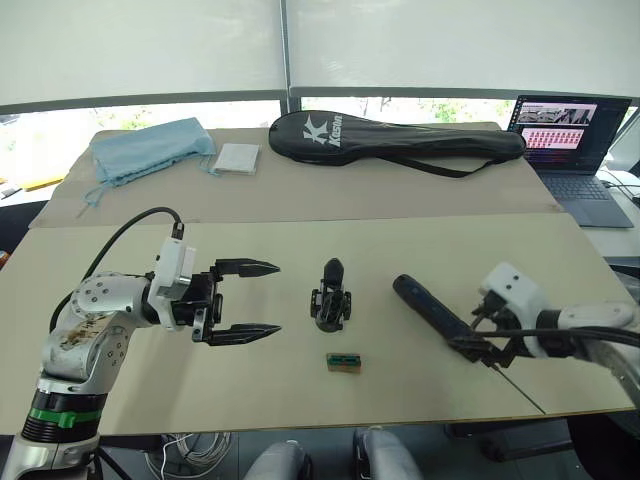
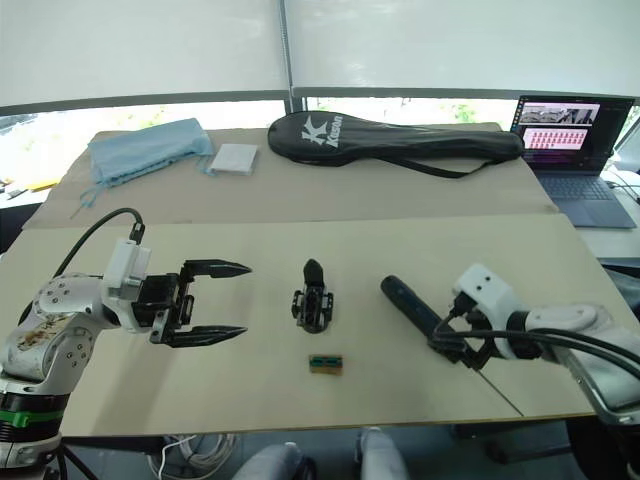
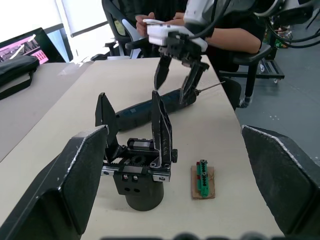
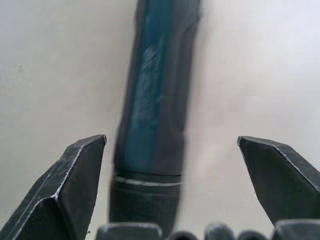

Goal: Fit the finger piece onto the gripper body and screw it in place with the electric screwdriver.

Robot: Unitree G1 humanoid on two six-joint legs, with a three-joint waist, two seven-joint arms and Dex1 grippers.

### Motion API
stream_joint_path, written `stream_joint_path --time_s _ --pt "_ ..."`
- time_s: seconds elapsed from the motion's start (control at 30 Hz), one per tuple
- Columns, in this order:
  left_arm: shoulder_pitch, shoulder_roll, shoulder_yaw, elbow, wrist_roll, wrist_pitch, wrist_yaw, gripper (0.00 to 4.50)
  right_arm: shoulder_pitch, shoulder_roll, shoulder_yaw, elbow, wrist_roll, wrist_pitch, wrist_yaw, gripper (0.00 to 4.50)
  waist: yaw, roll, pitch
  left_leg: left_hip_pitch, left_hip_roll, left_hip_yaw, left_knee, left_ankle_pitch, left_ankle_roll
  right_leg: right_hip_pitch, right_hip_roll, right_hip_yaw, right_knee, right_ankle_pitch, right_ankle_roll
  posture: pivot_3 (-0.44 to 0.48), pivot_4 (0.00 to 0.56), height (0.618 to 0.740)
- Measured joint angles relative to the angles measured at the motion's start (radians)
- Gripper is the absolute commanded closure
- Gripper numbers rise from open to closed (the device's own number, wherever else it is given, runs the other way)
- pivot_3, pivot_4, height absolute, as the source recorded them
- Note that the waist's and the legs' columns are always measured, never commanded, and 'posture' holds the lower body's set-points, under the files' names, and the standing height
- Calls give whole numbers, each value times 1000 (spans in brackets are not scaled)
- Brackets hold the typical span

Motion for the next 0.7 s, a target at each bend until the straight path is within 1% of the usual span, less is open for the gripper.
stream_joint_path --time_s 0.07,0.17,0.3,0.4,0.6,0.7 --pt "0 -3 -2 3 5 -7 1 0 -33 -59 22 -14 32 70 39 28 1 0 0 -1 0 0 0 0 0 0 0 0 0 0 0 0 150 740" --pt "-1 -5 -6 4 16 -10 1 0 -141 -120 59 -38 95 188 88 28 1 0 0 0 0 0 0 0 0 0 0 0 -1 0 0 0 150 740" --pt "2 -12 -16 3 20 -11 0 0 -311 -137 161 -39 136 336 100 28 -1 0 0 0 1 0 0 0 1 0 0 0 -1 0 0 0 150 740" --pt "11 -19 -27 -1 21 -11 0 0 -444 -134 284 31 183 472 100 28 0 0 0 -1 0 0 0 -1 1 0 -1 0 -2 0 0 0 150 740" --pt "59 -27 -41 -30 21 -12 2 0 -549 -135 464 65 184 507 94 28 2 0 0 -4 0 0 0 -1 2 -2 -1 -1 -2 0 0 0 150 740" --pt "96 -28 -51 -69 21 -15 4 0 -587 -134 546 78 149 503 84 28 1 0 0 -4 0 1 0 -1 2 -2 -1 -1 -2 0 0 0 150 740"
